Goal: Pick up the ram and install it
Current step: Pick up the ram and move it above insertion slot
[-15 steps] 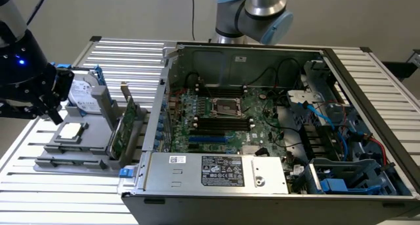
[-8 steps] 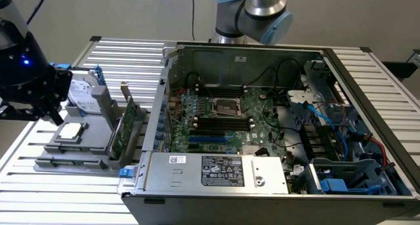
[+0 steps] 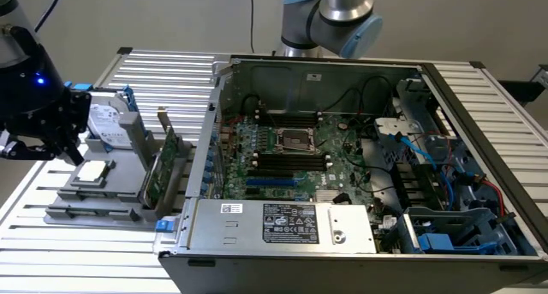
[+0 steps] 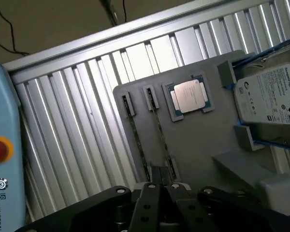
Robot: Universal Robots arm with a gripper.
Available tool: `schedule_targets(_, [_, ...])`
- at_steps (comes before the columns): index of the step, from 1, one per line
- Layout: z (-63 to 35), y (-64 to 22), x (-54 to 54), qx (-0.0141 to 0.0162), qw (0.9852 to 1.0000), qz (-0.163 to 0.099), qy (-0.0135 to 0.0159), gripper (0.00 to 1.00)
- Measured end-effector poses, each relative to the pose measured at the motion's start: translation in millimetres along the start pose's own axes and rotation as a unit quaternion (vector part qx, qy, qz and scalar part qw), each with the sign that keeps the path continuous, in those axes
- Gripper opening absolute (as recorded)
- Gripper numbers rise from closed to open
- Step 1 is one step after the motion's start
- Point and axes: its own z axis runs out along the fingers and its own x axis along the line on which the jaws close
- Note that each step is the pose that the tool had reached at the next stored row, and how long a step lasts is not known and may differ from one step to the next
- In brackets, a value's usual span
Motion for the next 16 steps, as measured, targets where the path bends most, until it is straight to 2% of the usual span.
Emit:
schedule_targets(3, [1.2, -0.1, 0.0, 0.0003, 0.9996, -0.028, 0.0012, 0.11])
schedule_targets(7, [2.7, -0.1, 0.0, 0.0007, 0.998, -0.064, 0.0027, 0.11])
schedule_targets(11, [4.4, -0.2, 0.0, 0.0011, 0.9949, -0.1, 0.0042, 0.11])
schedule_targets(14, [5.5, -0.1, 0.0, 0.0014, 0.9919, -0.127, 0.0053, 0.11])
schedule_targets(16, [5.6, 0.5, 0.2, 0.0015, 0.9914, -0.13, 0.0054, 0.11])
